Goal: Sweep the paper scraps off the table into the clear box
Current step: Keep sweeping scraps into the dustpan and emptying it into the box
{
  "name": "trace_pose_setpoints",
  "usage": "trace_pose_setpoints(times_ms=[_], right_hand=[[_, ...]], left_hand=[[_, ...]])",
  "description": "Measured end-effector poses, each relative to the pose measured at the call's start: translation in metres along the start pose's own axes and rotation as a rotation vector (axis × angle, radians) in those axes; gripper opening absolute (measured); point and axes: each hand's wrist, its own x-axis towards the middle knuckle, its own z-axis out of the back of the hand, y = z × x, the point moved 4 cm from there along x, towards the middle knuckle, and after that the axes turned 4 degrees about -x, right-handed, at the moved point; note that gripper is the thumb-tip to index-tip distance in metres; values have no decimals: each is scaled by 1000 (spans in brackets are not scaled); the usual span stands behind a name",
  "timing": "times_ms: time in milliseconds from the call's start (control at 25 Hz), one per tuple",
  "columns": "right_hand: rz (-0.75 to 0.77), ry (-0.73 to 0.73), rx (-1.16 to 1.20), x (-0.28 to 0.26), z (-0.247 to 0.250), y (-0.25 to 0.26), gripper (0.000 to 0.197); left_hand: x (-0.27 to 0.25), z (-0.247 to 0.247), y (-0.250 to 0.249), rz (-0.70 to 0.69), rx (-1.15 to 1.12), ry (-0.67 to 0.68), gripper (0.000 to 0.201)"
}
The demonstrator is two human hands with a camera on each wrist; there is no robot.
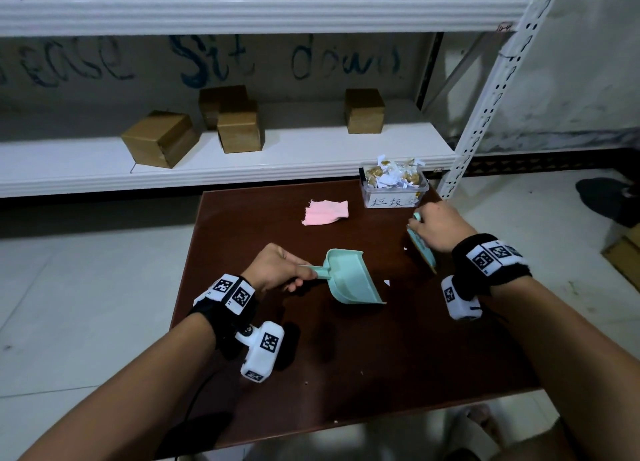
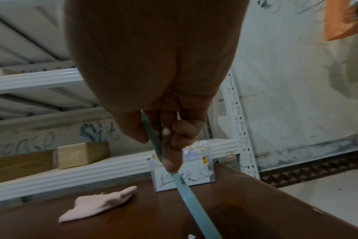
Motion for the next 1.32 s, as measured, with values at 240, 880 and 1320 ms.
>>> trace_pose_setpoints(times_ms=[240,880,1320], right_hand=[[76,69,98,-12,-8,45,29],[10,-1,63,-14,-7,41,28],[74,13,76,-16,-13,67,21]], left_hand=[[7,-19,-2,-63,24,-14,14],[-6,1,-1,27,-149,73,24],[-5,13,8,98,-53,73,24]])
